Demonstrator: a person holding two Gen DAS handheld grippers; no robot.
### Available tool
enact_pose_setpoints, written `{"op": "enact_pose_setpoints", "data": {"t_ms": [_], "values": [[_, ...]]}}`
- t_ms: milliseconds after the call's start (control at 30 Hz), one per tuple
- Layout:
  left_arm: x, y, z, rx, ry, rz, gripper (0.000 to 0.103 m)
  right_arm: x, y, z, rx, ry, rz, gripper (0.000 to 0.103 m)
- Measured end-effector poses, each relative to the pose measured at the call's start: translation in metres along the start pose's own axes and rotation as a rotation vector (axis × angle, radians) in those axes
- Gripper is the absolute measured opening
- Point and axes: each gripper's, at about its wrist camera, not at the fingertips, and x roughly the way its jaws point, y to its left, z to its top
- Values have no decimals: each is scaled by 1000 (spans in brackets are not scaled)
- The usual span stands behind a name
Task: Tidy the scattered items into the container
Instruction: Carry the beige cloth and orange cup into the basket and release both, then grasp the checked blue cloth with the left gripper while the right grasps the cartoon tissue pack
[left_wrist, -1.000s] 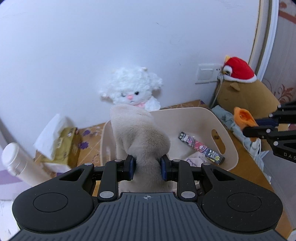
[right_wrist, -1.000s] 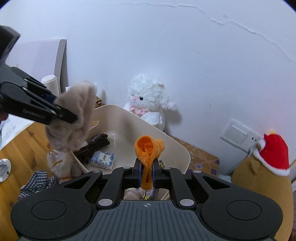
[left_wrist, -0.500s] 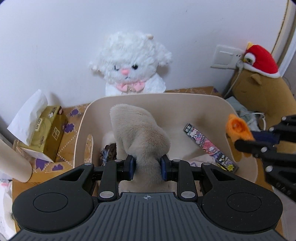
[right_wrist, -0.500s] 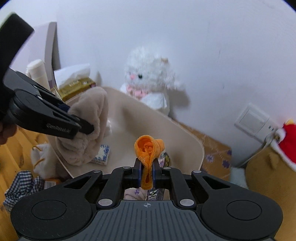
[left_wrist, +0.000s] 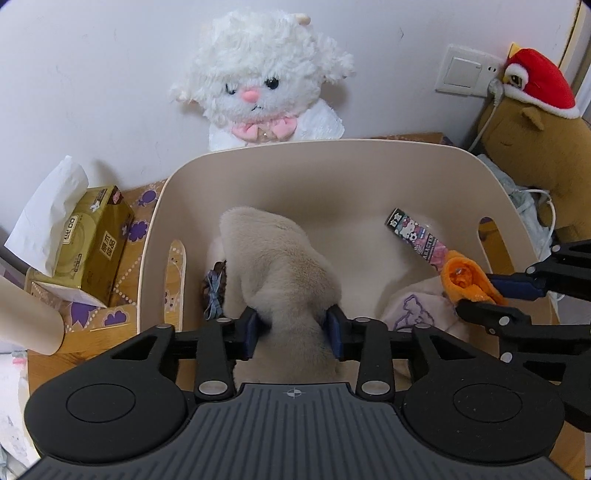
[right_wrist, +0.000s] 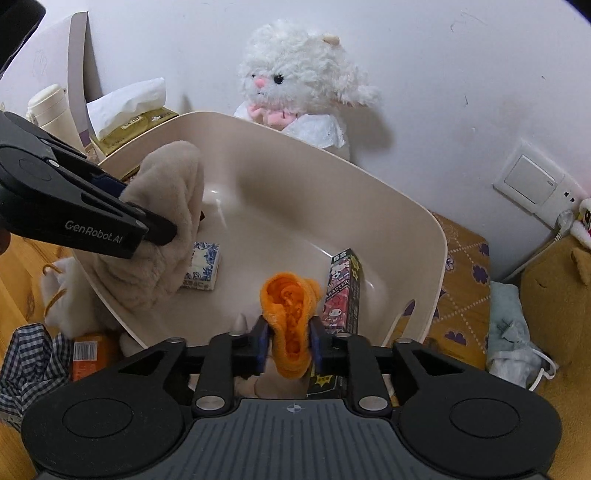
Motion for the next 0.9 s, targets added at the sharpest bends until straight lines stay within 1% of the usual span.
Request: {"op": "enact_pose_setpoints", "data": {"t_ms": [33, 67, 100, 133, 167, 200, 233, 267, 300, 333, 400, 500, 567, 733, 900], "values": [[0, 0, 0, 2, 6, -2, 48, -2, 0, 0, 1, -4, -3, 46], [-1, 0, 0, 6, 12, -13, 52, -4, 0, 0, 2, -11, -7, 50], [-3, -1, 0, 12, 7, -21, 56, -6, 0, 0, 4, -20, -11, 59], [-6, -1, 0, 16, -4, -12, 59, -9, 0, 0, 5, -25, -12, 67], [-8, -2, 0, 19, -12, 0, 67, -11, -1, 0, 7, -30, -14, 70], [-10, -2, 0, 19, -20, 9, 72, -14, -1, 0, 8, -35, -17, 75], [-12, -1, 0, 16, -24, 9, 73, -16, -1, 0, 9, -37, -19, 79], [-14, -1, 0, 11, -25, 3, 76, -18, -1, 0, 10, -41, -21, 80], [-16, 0, 0, 8, -25, -8, 77, -20, 0, 0, 12, -44, -23, 84], [-19, 1, -1, 6, -27, -18, 77, -22, -1, -1, 14, -47, -26, 92], [-23, 2, -2, 5, -35, -14, 78, -28, -1, -2, 23, -62, -30, 102], [-30, 4, -5, 12, -42, 5, 78, -36, -2, -5, 40, -74, -32, 103], [-37, 6, -8, 10, -46, 3, 78, -42, -3, -7, 58, -84, -36, 103], [-60, 13, -17, -8, -77, 10, 78, -66, -2, -17, 82, -152, -53, 103], [-80, 19, -30, 15, -86, 19, 78, -82, 2, -36, 98, -168, -57, 103]]}}
